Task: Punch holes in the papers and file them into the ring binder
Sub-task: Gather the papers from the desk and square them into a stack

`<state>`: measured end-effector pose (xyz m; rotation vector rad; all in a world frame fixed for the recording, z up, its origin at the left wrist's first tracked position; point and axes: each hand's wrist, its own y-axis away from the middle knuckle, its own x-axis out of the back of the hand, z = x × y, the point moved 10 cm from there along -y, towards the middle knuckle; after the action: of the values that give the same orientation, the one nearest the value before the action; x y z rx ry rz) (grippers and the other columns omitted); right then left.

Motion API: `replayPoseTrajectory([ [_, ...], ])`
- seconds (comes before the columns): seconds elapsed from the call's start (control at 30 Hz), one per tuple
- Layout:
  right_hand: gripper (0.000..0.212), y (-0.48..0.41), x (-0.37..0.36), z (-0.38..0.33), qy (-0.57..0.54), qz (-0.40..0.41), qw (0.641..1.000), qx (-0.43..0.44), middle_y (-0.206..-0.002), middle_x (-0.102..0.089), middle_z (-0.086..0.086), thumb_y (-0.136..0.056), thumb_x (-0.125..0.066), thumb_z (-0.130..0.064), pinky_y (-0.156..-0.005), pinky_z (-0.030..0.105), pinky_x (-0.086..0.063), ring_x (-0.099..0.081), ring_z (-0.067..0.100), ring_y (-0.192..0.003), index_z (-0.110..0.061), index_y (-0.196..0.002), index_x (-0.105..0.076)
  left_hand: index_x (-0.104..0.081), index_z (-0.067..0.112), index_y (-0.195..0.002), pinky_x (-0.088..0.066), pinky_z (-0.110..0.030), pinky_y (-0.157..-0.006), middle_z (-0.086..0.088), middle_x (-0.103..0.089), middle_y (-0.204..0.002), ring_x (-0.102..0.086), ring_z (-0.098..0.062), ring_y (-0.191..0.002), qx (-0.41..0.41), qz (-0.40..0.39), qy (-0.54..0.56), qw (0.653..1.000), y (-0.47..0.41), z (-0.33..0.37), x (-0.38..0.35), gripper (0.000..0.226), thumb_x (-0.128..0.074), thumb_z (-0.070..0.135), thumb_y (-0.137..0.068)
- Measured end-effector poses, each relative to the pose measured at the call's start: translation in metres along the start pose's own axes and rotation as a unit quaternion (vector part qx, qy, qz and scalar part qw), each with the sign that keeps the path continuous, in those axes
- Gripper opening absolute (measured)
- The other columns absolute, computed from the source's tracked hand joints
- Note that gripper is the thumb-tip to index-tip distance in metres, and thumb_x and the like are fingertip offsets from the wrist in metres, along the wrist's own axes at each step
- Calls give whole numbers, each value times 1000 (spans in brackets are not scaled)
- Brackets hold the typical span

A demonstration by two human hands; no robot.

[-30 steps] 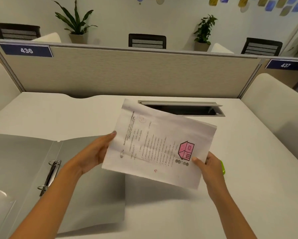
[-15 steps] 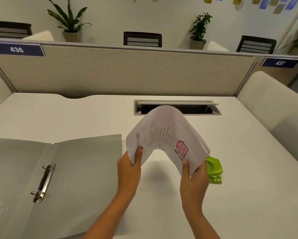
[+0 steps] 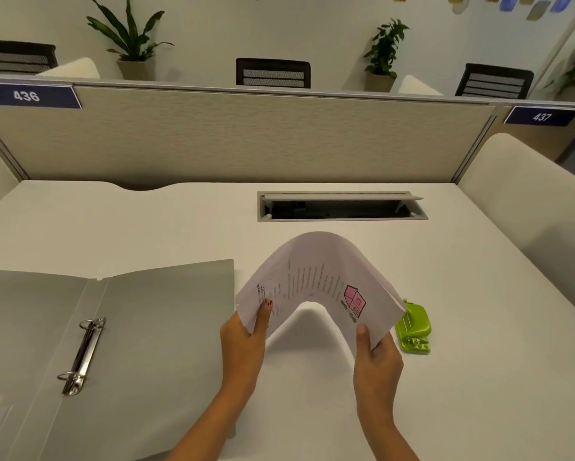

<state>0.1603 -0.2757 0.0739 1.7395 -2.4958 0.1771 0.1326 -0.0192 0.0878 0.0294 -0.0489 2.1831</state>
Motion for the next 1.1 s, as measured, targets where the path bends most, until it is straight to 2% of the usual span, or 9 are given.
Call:
replayPoseTrajectory([
  [0.1, 32, -1, -3, 15, 23, -15, 999, -22, -106, -66, 8, -92, -56, -21, -82, 32, -53, -60, 25, -96, -12, -123, -58, -56, 24, -116, -56, -14, -67, 16, -64, -95, -64, -5, -87, 10, -14, -5, 1000, -1, -9, -1, 26, -58, 25, -90],
  [0.2, 34, -3, -7, 31, 29, -36, 998, -52, -108, -67, 13, -93, -56, -23, -74, 27, -50, -60, 28, -94, -9, -123, -58, -55, 26, -115, -54, -13, -62, 19, -62, -94, -63, 1, -84, 23, -23, -10, 999, 1, -20, -1, 24, -58, 22, -91],
  [0.37, 22, -3, 0, 21, 7, -18, 999, -51, -97, -66, 1, -94, -55, -19, -79, 30, -49, -60, 24, -92, -17, -115, -61, -58, 37, -95, -52, -11, -60, 22, -63, -88, -63, 13, -73, 18, -17, -6, 1000, 4, -13, 2, 16, -57, 21, -92],
  [0.5, 21, -3, 0, 26, 16, -23, 998, -51, -99, -68, 5, -92, -58, -17, -71, 22, -47, -61, 25, -92, -13, -113, -63, -60, 23, -111, -55, -15, -64, 13, -66, -93, -67, -6, -84, 12, -22, -19, 999, 4, -16, -3, 22, -59, 26, -89],
  [0.6, 27, -2, 1, 41, 2, -8, 996, -88, -100, -68, 10, -92, -59, -17, -66, 28, -45, -57, 24, -80, -9, -118, -61, -59, 24, -110, -55, -19, -67, 10, -67, -93, -66, -9, -87, 18, -23, -30, 999, 5, -21, -4, 21, -60, 26, -89],
  [0.7, 10, -3, 6, 36, -23, 19, 995, -94, -89, -67, -3, -94, -55, -17, -68, 28, -43, -57, 13, -74, -20, -102, -61, -57, 25, -112, -54, -11, -68, 15, -64, -96, -63, -4, -90, 14, -15, -24, 999, 5, -16, -2, 20, -57, 21, -92],
  [0.8, 16, -2, 8, 24, -40, 28, 996, -78, -87, -63, -18, -95, -53, -16, -68, 20, -43, -58, 3, -81, -32, -96, -56, -57, 25, -111, -54, -12, -69, 20, -63, -95, -63, -2, -87, 6, 2, -20, 1000, 7, -10, 1, 21, -58, 20, -91],
  [0.97, 13, -3, 2, 44, -3, 3, 996, -93, -80, -60, -1, -95, -53, -15, -60, 24, -41, -52, 15, -68, -10, -103, -62, -58, 34, -94, -55, -29, -70, 12, -65, -87, -65, -15, -80, 20, -3, -41, 999, 7, -19, 2, 16, -61, 19, -90],
  [1.1, 26, -5, 7, 38, -5, -1, 996, -86, -99, -65, -3, -91, -59, -10, -80, 29, -44, -60, 19, -92, -19, -116, -59, -60, 25, -89, -52, -27, -67, 14, -61, -79, -61, -7, -73, 23, 19, -67, 997, 2, -12, 14, 13, -58, 13, -92],
])
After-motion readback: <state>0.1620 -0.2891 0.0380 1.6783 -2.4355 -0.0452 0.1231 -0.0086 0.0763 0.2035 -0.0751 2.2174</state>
